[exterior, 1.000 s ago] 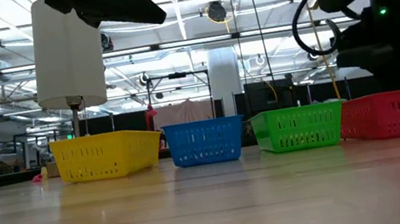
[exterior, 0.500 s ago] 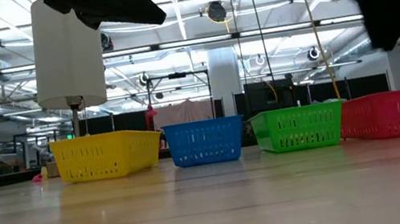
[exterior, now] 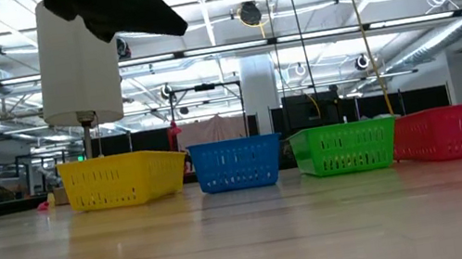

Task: Sort crayons
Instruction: Put the red crayon into the blue bin

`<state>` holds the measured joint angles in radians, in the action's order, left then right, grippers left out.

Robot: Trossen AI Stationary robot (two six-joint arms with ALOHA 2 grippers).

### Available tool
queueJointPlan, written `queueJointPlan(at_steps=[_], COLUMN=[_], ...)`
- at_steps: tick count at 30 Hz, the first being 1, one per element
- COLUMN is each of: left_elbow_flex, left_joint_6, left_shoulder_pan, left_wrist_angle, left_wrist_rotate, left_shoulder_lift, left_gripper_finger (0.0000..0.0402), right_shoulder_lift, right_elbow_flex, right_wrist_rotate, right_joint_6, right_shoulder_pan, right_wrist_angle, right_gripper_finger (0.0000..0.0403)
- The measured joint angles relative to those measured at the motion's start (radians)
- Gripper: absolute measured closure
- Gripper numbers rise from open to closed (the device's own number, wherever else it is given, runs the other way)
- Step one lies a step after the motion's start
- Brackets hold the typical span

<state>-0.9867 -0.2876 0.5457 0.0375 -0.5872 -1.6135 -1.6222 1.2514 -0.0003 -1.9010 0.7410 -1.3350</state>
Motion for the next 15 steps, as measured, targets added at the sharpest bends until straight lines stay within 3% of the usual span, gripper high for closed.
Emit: queueJointPlan(at_steps=[7,15], left_elbow_flex=[0.000,0.000], left_joint_6=[-0.072,-0.082], left_shoulder_pan=[0.027,0.073], left_wrist_angle=[0.006,-0.005], left_wrist_rotate=[0.009,0.008], left_shoulder_lift=[0.000,0.000], left_gripper_finger=[0.0400,0.0400], right_shoulder_lift=[-0.106,-0.220], right_elbow_flex=[-0.003,-0.003], right_wrist_rotate=[-0.003,0.005], right_joint_6=[-0.179,-0.278], right_shoulder_pan=[0.088,0.105], right_wrist_angle=[0.019,0.009], right_gripper_finger=[0.0337,0.0280])
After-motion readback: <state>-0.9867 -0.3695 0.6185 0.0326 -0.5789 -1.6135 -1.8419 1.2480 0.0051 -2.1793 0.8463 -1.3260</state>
